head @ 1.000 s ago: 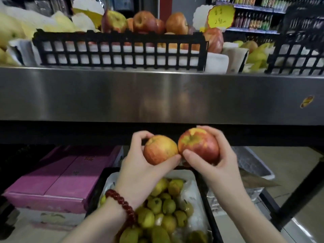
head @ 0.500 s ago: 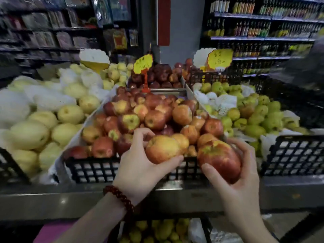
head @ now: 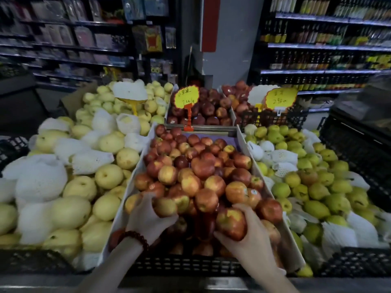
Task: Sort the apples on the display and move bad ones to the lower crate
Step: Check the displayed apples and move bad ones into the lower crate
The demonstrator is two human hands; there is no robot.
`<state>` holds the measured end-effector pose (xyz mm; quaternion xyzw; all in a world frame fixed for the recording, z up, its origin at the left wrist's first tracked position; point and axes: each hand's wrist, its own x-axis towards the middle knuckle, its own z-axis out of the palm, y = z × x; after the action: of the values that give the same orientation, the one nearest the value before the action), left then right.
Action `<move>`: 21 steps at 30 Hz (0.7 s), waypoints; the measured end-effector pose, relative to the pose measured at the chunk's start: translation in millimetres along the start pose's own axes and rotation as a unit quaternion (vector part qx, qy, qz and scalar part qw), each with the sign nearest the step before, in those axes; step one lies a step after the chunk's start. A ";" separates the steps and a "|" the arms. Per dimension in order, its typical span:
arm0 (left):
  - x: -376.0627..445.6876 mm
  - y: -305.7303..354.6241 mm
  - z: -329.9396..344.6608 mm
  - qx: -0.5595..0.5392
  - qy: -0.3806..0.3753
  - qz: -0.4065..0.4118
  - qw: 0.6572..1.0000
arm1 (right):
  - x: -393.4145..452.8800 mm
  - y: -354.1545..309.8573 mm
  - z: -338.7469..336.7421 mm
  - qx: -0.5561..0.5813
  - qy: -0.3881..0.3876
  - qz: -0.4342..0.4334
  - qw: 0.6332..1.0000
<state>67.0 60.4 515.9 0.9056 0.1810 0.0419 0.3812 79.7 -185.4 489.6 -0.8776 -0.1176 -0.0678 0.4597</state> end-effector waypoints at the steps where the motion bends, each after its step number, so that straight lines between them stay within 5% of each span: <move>1: 8.7 -8.3 -7.1 0.000 0.005 -0.021 1.000 | 2.1 -4.1 11.1 -0.010 -0.020 -0.015 1.000; 9: 68.1 -49.8 -25.3 0.050 0.021 -0.046 0.997 | 9.5 -43.6 112.1 -0.118 -0.198 -0.110 0.967; 15: 84.4 -65.6 -5.7 0.089 -0.063 0.006 0.994 | 2.7 -42.3 143.3 -0.154 -0.141 -0.157 0.965; 21: 77.9 -76.2 0.3 0.070 -0.050 0.019 0.996 | -7.4 -43.0 145.7 -0.162 -0.120 -0.142 0.969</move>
<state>117.0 137.3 457.1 0.9343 0.1472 -0.0087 0.3246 62.6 -43.0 439.1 -0.9164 -0.2824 -0.0448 0.2800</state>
